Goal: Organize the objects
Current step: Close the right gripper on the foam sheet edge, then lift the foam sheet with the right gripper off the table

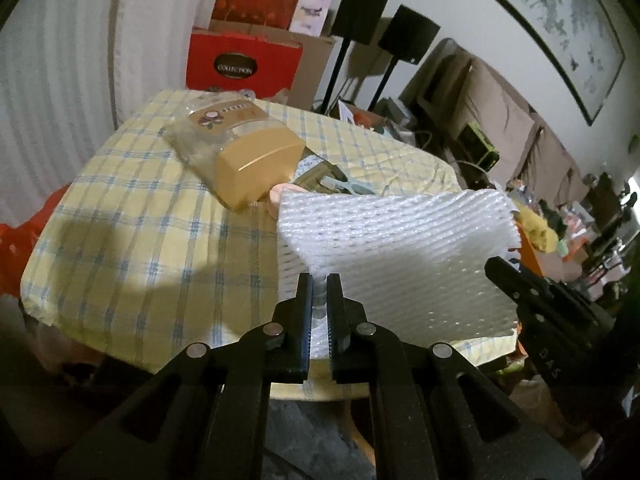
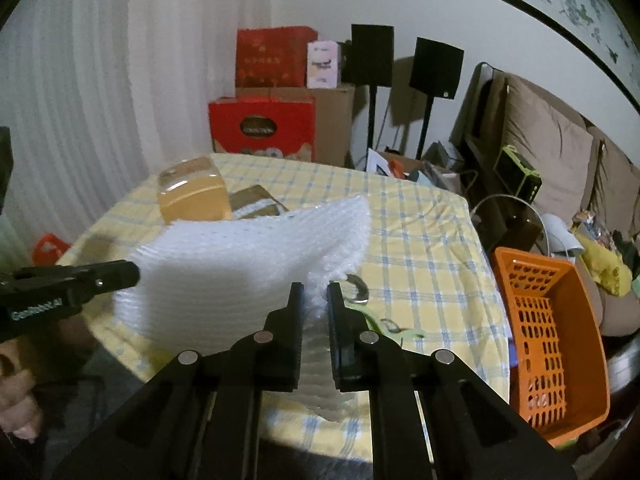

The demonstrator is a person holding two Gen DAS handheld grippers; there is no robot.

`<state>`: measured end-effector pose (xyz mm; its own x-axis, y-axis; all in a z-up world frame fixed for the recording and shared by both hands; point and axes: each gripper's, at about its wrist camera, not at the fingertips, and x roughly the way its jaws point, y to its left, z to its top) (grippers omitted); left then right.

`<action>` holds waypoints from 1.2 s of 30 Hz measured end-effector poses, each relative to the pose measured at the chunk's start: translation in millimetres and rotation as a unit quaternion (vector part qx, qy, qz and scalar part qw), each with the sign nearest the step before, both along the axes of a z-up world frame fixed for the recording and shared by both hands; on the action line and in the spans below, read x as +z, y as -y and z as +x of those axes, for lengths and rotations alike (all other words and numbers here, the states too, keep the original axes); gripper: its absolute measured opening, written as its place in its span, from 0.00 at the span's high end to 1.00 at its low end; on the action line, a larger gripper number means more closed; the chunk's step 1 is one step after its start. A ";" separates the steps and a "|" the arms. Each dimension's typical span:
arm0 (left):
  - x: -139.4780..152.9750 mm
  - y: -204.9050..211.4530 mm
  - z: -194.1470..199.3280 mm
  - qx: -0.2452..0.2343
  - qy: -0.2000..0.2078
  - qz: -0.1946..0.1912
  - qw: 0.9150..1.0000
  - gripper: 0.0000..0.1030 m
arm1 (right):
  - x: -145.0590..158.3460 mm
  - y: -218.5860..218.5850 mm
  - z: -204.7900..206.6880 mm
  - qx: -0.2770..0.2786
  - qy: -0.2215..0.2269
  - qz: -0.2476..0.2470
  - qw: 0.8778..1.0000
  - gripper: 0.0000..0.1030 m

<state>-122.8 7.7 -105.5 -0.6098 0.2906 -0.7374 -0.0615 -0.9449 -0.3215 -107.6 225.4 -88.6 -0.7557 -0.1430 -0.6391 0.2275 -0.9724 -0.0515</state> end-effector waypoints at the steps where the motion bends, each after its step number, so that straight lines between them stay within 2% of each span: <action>1: 1.3 -2.7 4.1 -0.001 -0.002 -0.004 1.000 0.94 | 1.7 -0.3 4.3 0.000 -0.003 0.001 1.000 0.91; 7: 15.1 -25.1 27.4 -0.013 -0.026 -0.020 0.999 0.94 | 11.1 -8.5 27.3 0.001 -0.023 0.007 1.000 0.91; 11: 25.8 -29.5 39.2 -0.013 -0.050 -0.016 0.999 0.94 | 22.8 -16.7 36.3 0.013 -0.026 -0.010 1.000 0.91; 13: 32.3 -32.9 45.7 -0.014 -0.058 -0.015 0.998 0.94 | 30.1 -17.3 44.0 0.019 -0.041 -0.002 0.999 0.91; 19: 56.7 -60.9 75.9 -0.050 -0.118 -0.041 0.991 0.94 | 38.5 -33.9 76.6 0.025 -0.081 0.003 0.996 0.91; 26: 67.7 -102.1 82.9 -0.070 -0.120 -0.070 0.988 0.94 | 37.8 -68.4 99.3 0.013 -0.091 -0.019 0.996 0.91; 30: 73.1 -121.0 86.4 -0.067 -0.134 -0.110 0.983 0.94 | 40.2 -85.4 101.1 -0.001 -0.083 -0.047 0.995 0.91; 32: 77.0 -123.6 88.3 -0.068 -0.136 -0.109 0.982 0.94 | 48.7 -89.1 104.4 0.004 -0.087 -0.065 0.994 0.91; 36: 82.7 -127.4 94.4 -0.062 -0.147 -0.110 0.981 0.94 | 52.9 -87.6 126.1 0.012 -0.122 -0.017 0.992 0.91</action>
<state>-28.4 135.1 -22.9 -0.7753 0.2292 -0.5886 -0.2395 -0.9689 -0.0618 18.5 313.0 -35.6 -0.8835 -0.1812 -0.4319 0.2359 -0.9688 -0.0759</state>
